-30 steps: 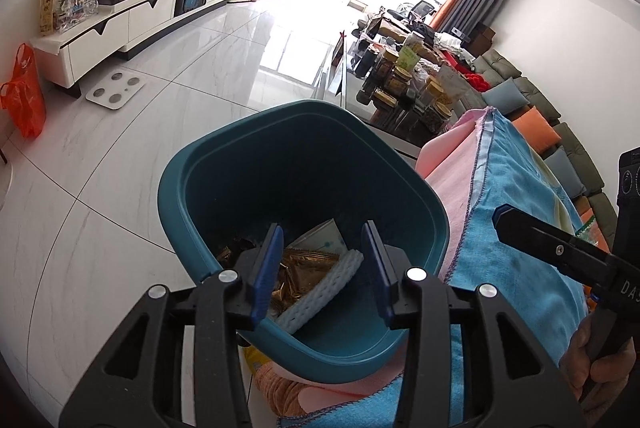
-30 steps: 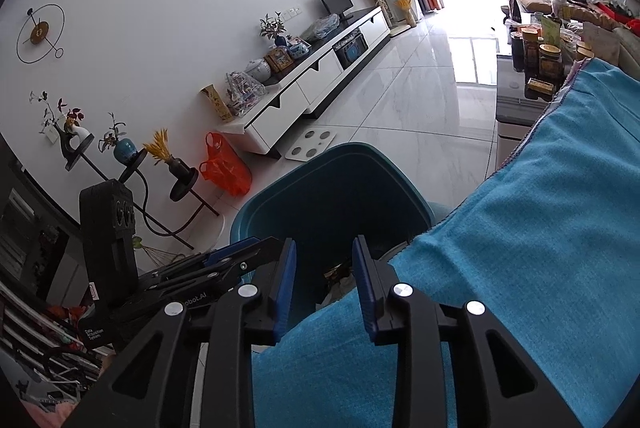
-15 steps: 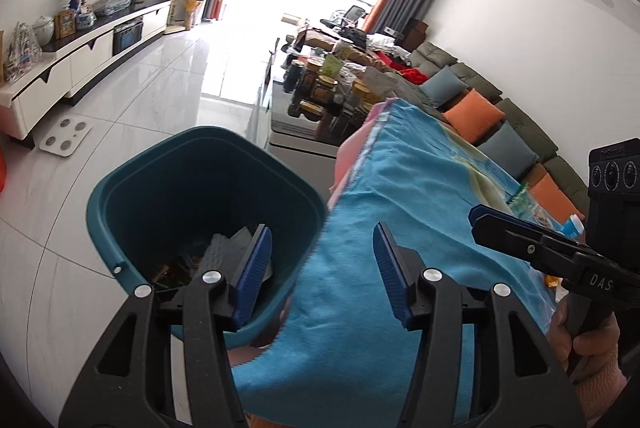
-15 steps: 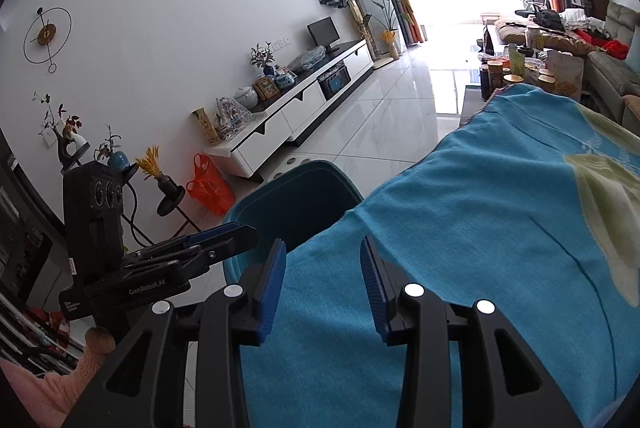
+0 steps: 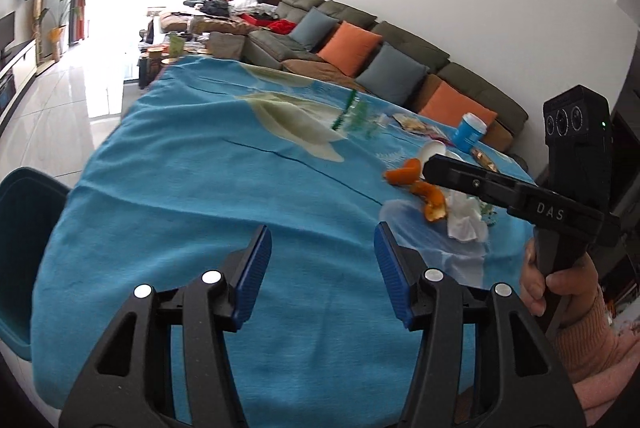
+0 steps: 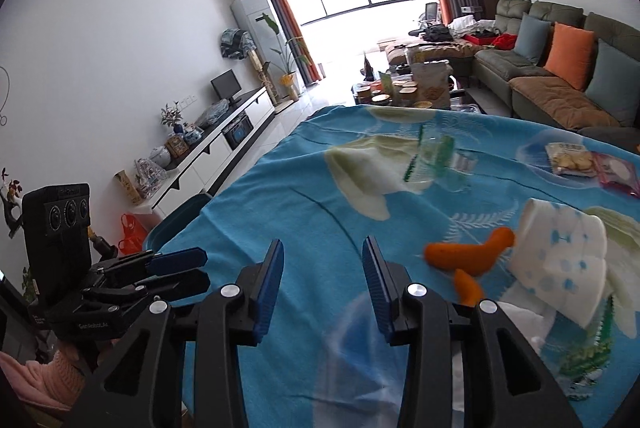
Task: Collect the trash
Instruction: 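Move both grippers back over the table toward the tissue and orange peel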
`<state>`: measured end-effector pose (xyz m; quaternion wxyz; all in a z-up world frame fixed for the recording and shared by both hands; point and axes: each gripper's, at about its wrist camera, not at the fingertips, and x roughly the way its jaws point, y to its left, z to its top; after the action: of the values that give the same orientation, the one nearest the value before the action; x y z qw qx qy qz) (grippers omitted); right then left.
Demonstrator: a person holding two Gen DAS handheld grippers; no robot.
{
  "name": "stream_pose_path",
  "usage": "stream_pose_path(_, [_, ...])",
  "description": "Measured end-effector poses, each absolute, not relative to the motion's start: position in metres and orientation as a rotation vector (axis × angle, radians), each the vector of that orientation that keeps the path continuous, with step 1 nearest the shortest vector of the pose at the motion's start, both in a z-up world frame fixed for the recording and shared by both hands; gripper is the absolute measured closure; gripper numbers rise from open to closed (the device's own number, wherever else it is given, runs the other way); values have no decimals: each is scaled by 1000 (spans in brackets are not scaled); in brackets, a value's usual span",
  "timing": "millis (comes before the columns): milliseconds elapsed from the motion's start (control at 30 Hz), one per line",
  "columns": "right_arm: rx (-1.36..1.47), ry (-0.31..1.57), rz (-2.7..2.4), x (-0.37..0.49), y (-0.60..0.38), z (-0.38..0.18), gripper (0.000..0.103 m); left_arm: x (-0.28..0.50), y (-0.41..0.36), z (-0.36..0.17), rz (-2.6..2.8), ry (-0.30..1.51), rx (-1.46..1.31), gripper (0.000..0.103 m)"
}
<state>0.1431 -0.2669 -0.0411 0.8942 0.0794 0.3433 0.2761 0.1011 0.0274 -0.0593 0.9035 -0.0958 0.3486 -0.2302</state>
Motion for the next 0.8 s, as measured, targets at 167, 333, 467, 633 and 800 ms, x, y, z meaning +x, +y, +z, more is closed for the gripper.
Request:
stream_pose_path(167, [220,696,455,144,-322,-45,64,108,-37,-60,-588,742,-123,50])
stream_pose_path(333, [256,692,407,144,-352,-56,64,130,-86,-66,-635,789,-55,53])
stream_pose_path(467, [281,691,384,142,-367,-62,64,143,-115,-72,-650,827,-14,57])
stream_pose_path(633, [311,692,370,141,-380,-66,64,158,-142,-79,-642,868,37,60])
stream_pose_path(800, [288,713,402,132,-376,-70,64,171,-154,-83,-645,889,55,71])
